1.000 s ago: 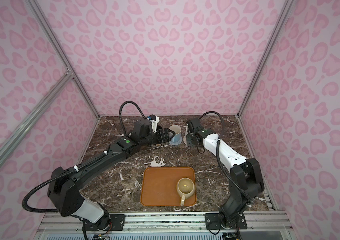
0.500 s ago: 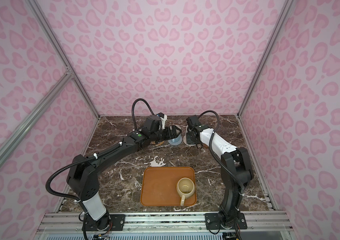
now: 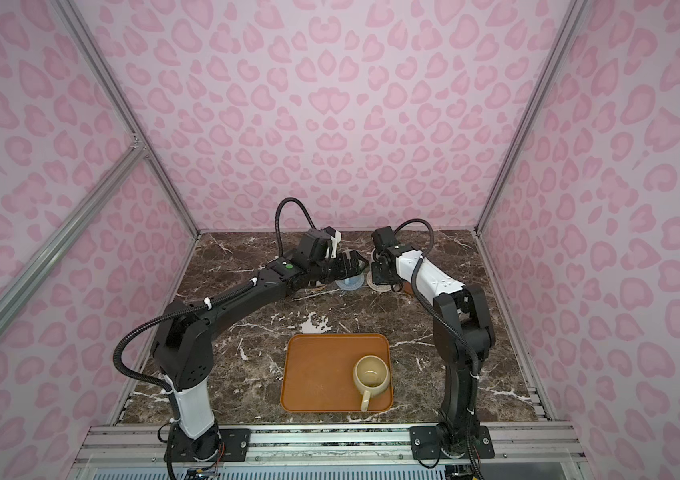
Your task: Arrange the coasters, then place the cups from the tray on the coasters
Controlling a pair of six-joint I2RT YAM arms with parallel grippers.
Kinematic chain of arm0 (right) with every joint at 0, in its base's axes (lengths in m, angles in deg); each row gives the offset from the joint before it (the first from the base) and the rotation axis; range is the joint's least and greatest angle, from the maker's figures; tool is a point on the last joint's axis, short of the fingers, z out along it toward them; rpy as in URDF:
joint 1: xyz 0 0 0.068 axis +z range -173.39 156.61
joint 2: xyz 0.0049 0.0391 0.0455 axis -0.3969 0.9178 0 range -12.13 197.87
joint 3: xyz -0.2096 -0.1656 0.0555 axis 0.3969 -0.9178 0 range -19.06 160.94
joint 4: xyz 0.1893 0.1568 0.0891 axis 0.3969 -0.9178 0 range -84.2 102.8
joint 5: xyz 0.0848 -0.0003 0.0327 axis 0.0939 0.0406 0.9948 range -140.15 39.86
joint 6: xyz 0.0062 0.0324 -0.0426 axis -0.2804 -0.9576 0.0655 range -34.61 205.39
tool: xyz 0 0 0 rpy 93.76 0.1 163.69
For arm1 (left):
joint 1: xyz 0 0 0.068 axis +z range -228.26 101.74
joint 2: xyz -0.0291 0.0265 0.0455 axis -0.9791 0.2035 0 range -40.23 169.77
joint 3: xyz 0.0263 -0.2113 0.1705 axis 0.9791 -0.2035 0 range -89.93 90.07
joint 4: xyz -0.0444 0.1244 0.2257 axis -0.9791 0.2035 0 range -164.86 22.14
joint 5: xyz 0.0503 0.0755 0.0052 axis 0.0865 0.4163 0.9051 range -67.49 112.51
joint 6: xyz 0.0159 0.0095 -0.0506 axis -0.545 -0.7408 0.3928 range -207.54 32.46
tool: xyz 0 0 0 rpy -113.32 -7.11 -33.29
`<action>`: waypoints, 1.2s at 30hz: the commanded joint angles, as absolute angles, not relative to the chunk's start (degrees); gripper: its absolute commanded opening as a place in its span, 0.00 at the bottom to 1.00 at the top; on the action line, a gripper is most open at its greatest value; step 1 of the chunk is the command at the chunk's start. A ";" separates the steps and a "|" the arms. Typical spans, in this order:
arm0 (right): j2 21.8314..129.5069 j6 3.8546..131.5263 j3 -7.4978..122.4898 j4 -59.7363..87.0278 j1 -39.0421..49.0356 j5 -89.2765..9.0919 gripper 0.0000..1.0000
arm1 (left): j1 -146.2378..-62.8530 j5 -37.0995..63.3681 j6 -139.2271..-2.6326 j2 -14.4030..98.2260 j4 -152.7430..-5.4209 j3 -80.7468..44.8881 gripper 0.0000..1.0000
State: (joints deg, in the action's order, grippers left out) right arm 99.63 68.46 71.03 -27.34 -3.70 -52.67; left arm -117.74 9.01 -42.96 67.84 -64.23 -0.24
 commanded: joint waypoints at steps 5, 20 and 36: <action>102.01 69.29 72.24 -25.56 -4.27 -51.34 0.00 | -117.56 9.28 -42.67 69.09 -64.71 0.86 0.97; 105.44 69.35 73.75 -26.73 -4.26 -51.56 0.00 | -117.67 9.23 -42.72 69.81 -64.38 1.13 0.97; 106.17 68.53 74.57 -28.86 -4.37 -51.98 0.24 | -117.63 10.28 -43.42 67.89 -63.41 0.26 0.97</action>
